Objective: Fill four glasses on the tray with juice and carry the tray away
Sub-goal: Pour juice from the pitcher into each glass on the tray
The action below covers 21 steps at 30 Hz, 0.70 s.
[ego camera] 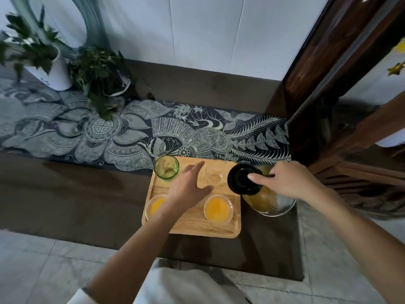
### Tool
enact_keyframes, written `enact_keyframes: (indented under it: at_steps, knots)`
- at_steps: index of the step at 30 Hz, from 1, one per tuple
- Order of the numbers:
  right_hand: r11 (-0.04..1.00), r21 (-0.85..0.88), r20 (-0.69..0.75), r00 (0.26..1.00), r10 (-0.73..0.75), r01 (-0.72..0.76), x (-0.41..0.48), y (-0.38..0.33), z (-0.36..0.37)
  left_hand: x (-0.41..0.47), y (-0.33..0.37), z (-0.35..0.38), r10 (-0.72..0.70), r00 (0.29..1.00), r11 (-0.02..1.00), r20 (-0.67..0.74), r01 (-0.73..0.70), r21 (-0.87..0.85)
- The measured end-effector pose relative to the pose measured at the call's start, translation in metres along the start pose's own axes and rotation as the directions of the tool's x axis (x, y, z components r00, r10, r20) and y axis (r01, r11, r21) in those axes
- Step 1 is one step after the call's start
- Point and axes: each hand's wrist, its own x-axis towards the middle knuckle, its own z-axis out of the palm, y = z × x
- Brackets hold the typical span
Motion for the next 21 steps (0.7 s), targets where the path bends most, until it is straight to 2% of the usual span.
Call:
enact_keyframes:
  at_steps: [4,8,12,21]
  knots:
    - [1.000,-0.009,-0.007,1.000,-0.003,0.003,0.029,-0.004,-0.009,0.022,0.008,0.015,-0.024,0.994,0.996,0.109,0.015,0.084]
    - [0.995,-0.101,0.011,1.000,0.009,-0.008,0.048,-0.015,-0.012,0.032,0.013,0.033,-0.074,0.984,0.996,0.161,0.081,-0.032]
    - [0.989,-0.147,0.058,0.998,0.033,-0.024,0.062,-0.024,-0.015,0.040,0.012,0.045,-0.117,0.981,0.992,0.155,0.121,-0.022]
    - [0.961,-0.277,0.117,0.993,0.036,-0.002,0.073,-0.045,-0.010,0.045,0.003,0.041,-0.073,0.995,0.984,0.067,0.061,0.167]
